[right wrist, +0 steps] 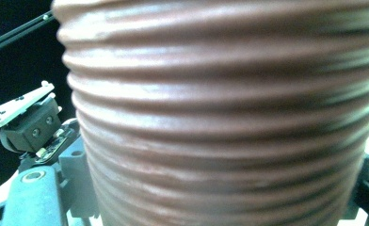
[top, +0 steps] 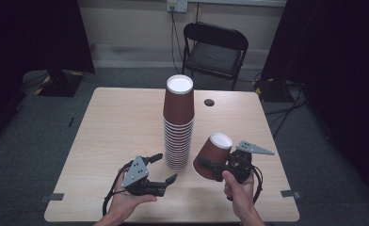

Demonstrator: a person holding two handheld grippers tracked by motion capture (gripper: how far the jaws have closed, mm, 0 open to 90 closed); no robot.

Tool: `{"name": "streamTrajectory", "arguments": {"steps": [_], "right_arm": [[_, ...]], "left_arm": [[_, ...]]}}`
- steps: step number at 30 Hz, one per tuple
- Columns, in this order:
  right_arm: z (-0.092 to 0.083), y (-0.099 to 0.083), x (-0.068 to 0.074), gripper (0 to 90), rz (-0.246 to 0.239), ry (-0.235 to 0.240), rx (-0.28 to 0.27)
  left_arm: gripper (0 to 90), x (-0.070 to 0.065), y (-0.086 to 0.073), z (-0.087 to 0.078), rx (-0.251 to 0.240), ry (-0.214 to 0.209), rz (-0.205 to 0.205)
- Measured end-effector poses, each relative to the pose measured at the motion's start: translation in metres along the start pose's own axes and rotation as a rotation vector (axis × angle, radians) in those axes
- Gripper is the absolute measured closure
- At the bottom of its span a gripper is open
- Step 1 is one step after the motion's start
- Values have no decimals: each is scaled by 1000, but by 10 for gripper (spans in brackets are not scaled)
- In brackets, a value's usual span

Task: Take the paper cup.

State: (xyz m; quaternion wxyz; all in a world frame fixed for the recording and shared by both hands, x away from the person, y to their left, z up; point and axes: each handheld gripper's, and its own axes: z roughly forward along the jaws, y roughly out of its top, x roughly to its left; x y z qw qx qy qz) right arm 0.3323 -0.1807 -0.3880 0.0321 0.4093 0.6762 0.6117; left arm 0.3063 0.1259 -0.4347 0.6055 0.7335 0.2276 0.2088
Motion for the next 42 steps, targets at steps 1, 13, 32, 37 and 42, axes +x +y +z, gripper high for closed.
{"name": "streamTrajectory", "arguments": {"steps": [1, 13, 32, 37, 42], "right_arm": [[1, -1, 0, 153, 8, 6, -1], [5, -2, 16, 153, 67, 97, -17], [15, -6, 33, 154, 219, 203, -17], [21, -9, 36, 154, 268, 222, -5], [28, -11, 37, 155, 298, 237, -5]], "left_arm": [[166, -1, 0, 1, -4, -2, 22], [328, -15, 8, 11, -92, -53, 85], [625, -28, 13, 20, -246, -14, 110], [679, -28, 12, 21, -267, -5, 129], [706, -25, 13, 19, -286, 16, 126]]}}
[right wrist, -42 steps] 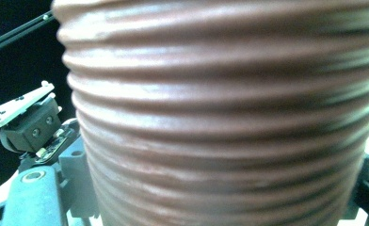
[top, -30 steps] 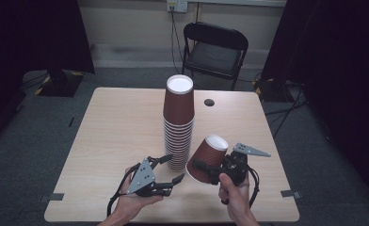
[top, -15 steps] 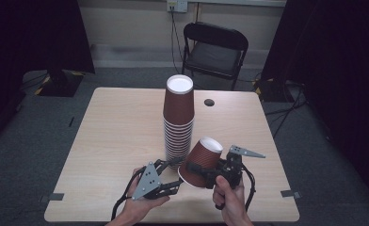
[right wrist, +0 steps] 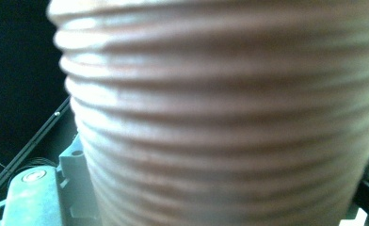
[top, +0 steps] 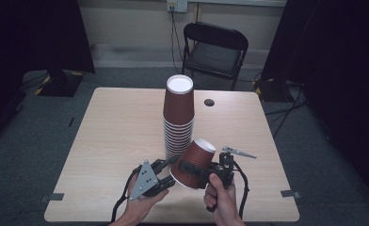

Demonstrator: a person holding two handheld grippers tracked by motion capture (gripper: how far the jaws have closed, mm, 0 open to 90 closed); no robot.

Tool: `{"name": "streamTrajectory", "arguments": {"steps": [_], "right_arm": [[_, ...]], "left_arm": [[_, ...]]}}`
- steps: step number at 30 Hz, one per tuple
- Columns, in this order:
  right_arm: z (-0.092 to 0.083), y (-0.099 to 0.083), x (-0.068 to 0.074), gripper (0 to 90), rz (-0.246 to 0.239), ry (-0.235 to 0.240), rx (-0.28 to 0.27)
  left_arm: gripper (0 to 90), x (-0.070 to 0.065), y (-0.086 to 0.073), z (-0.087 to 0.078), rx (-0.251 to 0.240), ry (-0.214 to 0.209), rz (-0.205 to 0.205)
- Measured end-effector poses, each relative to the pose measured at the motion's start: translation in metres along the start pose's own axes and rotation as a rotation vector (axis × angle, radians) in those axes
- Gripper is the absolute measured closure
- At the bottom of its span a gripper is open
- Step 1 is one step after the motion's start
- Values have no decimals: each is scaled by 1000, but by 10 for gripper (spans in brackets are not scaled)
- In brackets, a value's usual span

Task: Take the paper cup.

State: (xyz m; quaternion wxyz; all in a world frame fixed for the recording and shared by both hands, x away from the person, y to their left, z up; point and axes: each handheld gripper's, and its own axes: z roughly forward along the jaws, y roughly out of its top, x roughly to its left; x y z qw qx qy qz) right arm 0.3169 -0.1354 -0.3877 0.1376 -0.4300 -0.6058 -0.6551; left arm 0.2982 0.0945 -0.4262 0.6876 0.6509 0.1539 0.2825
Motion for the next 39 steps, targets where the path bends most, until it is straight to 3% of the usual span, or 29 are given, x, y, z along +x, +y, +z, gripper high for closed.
{"name": "streamTrajectory", "arguments": {"steps": [8, 11, 16, 22, 34, 39], "right_arm": [[9, -6, 1, 156, 18, 2, 16], [11, -8, 2, 155, 14, -6, 38], [13, -10, 1, 134, 4, 1, 40], [15, -11, 0, 119, 2, 15, 38], [5, -1, -2, 130, -8, 17, -27], [-3, 10, -3, 130, -53, 2, -59]], "left_arm": [[714, 0, -2, 0, -3, 26, 6], [776, 1, -4, 0, -10, 28, 22], [808, 4, -5, -1, -10, -4, -22], [830, 6, -4, -3, -9, -12, -33], [842, 4, -6, -4, 15, -41, -48], [844, 6, -5, -6, 42, -53, -68]]}}
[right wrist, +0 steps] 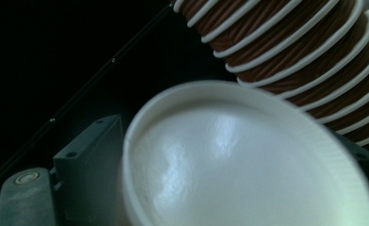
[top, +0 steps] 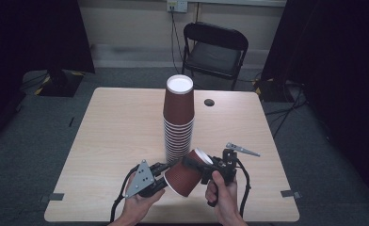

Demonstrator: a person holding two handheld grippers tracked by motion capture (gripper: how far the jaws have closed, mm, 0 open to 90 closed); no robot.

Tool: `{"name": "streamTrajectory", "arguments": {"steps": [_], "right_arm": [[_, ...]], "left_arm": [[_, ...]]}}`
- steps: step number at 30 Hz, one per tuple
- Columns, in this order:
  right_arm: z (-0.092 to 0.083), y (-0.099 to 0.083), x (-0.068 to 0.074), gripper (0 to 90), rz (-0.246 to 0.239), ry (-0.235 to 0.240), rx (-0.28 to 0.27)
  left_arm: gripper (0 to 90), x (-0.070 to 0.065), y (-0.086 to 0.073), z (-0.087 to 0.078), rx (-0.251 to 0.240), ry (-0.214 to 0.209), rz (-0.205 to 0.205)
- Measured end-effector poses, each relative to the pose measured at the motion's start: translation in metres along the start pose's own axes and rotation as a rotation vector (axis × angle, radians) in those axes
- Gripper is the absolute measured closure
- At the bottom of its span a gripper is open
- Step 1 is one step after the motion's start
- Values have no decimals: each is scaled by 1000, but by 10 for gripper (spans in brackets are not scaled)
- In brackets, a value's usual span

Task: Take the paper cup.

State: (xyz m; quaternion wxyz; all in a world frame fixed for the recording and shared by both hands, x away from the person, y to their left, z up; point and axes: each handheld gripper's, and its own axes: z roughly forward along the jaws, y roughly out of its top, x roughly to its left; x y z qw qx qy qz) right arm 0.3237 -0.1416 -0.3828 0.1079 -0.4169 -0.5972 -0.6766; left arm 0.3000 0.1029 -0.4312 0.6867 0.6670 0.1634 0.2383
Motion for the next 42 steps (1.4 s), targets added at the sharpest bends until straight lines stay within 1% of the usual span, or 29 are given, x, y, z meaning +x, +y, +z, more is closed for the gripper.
{"name": "streamTrajectory", "arguments": {"steps": [1, 2, 3, 4, 5, 6, 10, 12, 13, 15, 16, 17, 18, 19, 20, 21, 22, 24, 26, 28, 31, 34, 35, 36, 38, 39, 40, 41, 42], "right_arm": [[-2, 2, 0, 131, -6, -3, -3], [-4, 4, 0, 131, -11, -2, -10], [-6, 6, -1, 131, -27, -10, -15], [-7, 7, 0, 132, -28, -12, -16], [-9, 8, -1, 132, -33, -12, -23], [-9, 9, -2, 132, -39, -18, -26], [-12, 11, -5, 132, -47, -20, -31], [-12, 12, -5, 132, -50, -16, -33], [-13, 12, -6, 132, -58, -22, -32], [-15, 13, -6, 132, -63, -26, -33], [-15, 13, -6, 132, -63, -26, -33], [-15, 13, -7, 132, -65, -29, -30], [-18, 12, -8, 133, -81, -44, -28], [-18, 12, -8, 132, -86, -48, -27], [-18, 12, -8, 132, -86, -48, -27], [-22, 12, -10, 133, -101, -55, -24], [-22, 12, -10, 133, -101, -55, -24], [-27, 12, -12, 135, -125, -71, -16], [-30, 13, -13, 136, -138, -80, -11], [-33, 13, -14, 137, -155, -88, -7], [-37, 13, -14, 138, -182, -120, 11], [-40, 12, -15, 142, -212, -129, 29], [-41, 12, -15, 153, -219, -128, 37], [-41, 11, -15, 166, -231, -122, 46], [-41, 11, -16, 171, -238, -85, 67], [-41, 11, -16, 172, -247, -83, 77], [-40, 11, -16, 171, -258, -87, 88], [-40, 11, -16, 171, -273, -81, 95], [-40, 11, -15, 171, -290, -75, 103]], "left_arm": [[843, 0, 0, -1, 9, -11, -15], [843, 1, 0, -2, 19, -12, -27], [843, 2, 0, -3, 26, -14, -32], [844, 2, 0, -3, 26, -14, -32], [844, 4, 0, -5, 41, -22, -61], [844, 5, 0, -6, 45, -26, -71], [845, 8, -1, -8, 86, -41, -101], [845, 8, -1, -8, 93, -41, -107], [845, 8, -1, -8, 119, -57, -121], [845, 8, -1, -9, 149, -64, -143], [845, 8, -1, -9, 149, -64, -143], [845, 9, -1, -9, 158, -68, -155], [846, 9, -1, -10, 175, -81, -167], [846, 10, -1, -10, 184, -83, -174], [846, 10, -1, -10, 184, -83, -174], [846, 11, -1, -10, 213, -91, -185], [846, 11, -1, -10, 213, -91, -185], [845, 13, -1, -10, 236, -99, -198], [845, 15, -1, -9, 260, -107, -211], [845, 17, 0, -9, 291, -113, -214], [845, 20, 1, -10, 315, -110, -221], [846, 22, 3, -10, 341, -111, -226], [846, 23, 3, -10, 347, -119, -228], [845, 24, 3, -10, 364, -120, -223], [846, 25, 4, -10, 383, -137, -228], [850, 25, 4, -9, 388, -140, -233], [851, 25, 4, -9, 403, -136, -233], [851, 26, 4, -9, 402, -147, -242], [852, 26, 3, -8, 410, -152, -248]]}}
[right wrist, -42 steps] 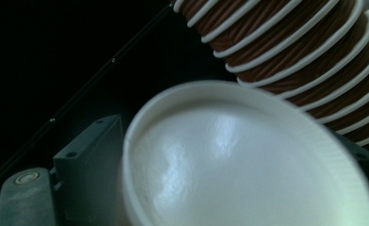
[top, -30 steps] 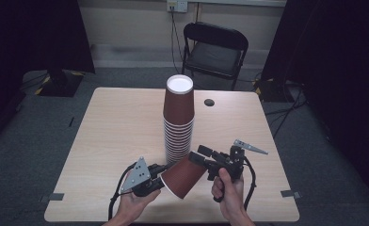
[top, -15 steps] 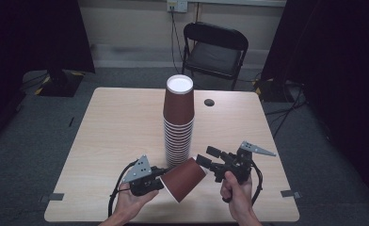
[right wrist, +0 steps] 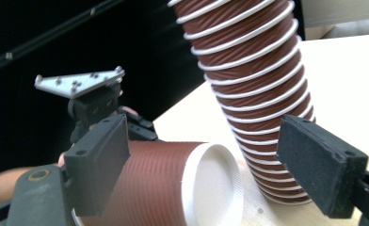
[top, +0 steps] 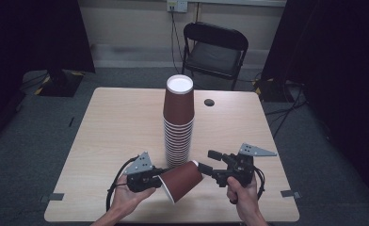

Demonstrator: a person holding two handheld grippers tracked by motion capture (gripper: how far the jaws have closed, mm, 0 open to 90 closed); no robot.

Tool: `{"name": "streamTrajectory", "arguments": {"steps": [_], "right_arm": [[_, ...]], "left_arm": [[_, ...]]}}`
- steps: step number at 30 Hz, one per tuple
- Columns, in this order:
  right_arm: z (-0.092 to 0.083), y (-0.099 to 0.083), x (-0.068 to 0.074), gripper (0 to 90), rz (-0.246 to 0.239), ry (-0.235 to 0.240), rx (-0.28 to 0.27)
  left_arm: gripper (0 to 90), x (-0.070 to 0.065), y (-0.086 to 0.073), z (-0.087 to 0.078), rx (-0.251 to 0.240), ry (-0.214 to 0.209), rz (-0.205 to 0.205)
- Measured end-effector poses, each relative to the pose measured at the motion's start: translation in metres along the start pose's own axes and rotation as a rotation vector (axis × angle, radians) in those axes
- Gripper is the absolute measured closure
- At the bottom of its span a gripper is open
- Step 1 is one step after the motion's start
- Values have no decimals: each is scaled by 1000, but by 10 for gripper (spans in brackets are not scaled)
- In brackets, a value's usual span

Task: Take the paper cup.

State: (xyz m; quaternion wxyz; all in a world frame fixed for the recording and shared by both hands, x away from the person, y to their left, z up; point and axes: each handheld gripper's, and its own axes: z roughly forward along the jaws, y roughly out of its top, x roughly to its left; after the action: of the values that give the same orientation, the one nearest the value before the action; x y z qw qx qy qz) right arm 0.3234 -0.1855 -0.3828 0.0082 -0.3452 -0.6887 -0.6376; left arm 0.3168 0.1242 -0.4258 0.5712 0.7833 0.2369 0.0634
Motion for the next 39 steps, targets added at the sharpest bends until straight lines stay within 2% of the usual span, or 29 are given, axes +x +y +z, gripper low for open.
{"name": "streamTrajectory", "arguments": {"steps": [7, 10, 15, 17, 19, 20, 22, 23, 26, 27, 29, 31, 34, 35, 36, 39], "right_arm": [[5, 1, 9, 138, -123, -34, 82], [5, 1, 13, 135, -168, -35, 108], [8, 1, 19, 135, -269, -23, 174], [10, -1, 21, 136, -297, -11, 209], [14, -2, 24, 137, -321, 7, 245], [14, -2, 24, 137, -321, 7, 245], [19, -5, 29, 134, -377, 22, 295], [21, -6, 30, 134, -387, 30, 303], [27, -9, 33, 133, -432, 44, 351], [29, -10, 34, 134, -445, 53, 371], [33, -12, 37, 135, -478, 54, 408], [36, -14, 41, 136, -526, 49, 432], [41, -16, 46, 136, -607, 41, 462], [41, -16, 46, 136, -607, 41, 462], [43, -17, 49, 136, -665, 48, 478], [46, -19, 53, 137, -729, 48, 500]], "left_arm": [[857, 1, 3, 2, 71, -24, -13], [858, 2, 6, 1, 104, -26, -6], [858, 6, 7, 0, 158, -45, -16], [857, 8, 6, 2, 197, -61, -36], [857, 9, 5, 4, 240, -61, -36], [857, 9, 5, 4, 240, -61, -36], [858, 11, 4, 6, 265, -79, -46], [858, 11, 4, 6, 267, -81, -52], [858, 13, 4, 8, 292, -84, -47], [858, 13, 5, 9, 290, -69, -44], [858, 13, 7, 9, 290, -72, -53], [858, 12, 8, 11, 299, -79, -68], [859, 12, 9, 12, 310, -81, -65], [859, 13, 10, 13, 317, -93, -71], [859, 13, 11, 14, 320, -103, -75], [859, 13, 12, 16, 340, -116, -76]]}}
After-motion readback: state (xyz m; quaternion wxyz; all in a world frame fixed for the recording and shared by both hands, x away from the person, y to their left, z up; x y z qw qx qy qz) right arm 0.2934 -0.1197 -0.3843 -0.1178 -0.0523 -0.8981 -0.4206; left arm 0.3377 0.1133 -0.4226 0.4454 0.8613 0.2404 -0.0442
